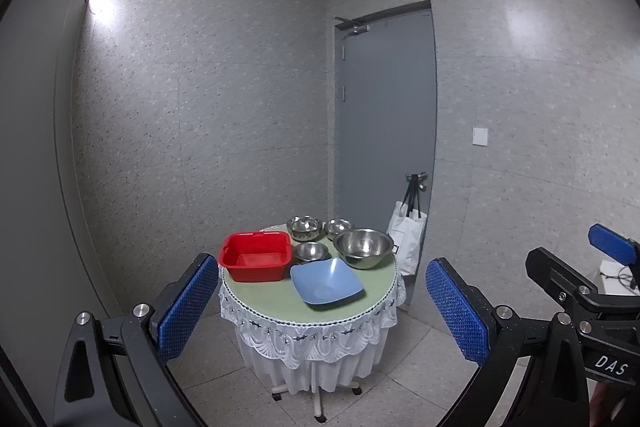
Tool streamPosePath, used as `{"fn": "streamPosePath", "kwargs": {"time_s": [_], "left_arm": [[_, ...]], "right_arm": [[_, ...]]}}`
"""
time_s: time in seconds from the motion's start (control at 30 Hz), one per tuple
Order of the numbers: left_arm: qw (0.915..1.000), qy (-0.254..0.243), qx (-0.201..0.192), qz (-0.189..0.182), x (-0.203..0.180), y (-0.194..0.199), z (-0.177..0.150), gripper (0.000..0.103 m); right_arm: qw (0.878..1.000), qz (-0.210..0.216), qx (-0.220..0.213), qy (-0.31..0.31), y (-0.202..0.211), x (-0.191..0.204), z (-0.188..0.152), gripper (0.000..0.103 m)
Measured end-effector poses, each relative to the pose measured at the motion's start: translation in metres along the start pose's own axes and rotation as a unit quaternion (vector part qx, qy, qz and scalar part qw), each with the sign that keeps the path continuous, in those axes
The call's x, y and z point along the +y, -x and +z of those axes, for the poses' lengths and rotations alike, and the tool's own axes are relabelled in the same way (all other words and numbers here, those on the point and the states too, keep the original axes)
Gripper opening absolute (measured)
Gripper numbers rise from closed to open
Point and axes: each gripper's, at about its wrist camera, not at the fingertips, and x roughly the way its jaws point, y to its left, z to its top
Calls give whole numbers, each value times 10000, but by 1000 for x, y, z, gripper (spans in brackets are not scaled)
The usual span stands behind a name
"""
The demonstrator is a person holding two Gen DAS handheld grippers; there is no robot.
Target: Organize plates and bowls
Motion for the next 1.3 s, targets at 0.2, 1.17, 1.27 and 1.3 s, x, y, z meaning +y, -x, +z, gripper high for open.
{"fn": "streamPosePath", "kwargs": {"time_s": [0.2, 1.17, 1.27, 1.3], "left_arm": [[10000, 0, -8, -21, 5, -7, -2, 103], [9966, 146, 545, 592, 1, -236, 52, 103], [9941, 150, 696, 818, -10, -280, 65, 102], [9929, 171, 741, 913, -12, -297, 69, 103]], "right_arm": [[10000, -22, 6, -4, -5, 5, 0, 103], [9975, 548, 439, 112, -202, -10, 18, 103], [9964, 664, 496, 157, -246, -21, 25, 103], [9961, 692, 524, 154, -260, -25, 27, 103]]}}
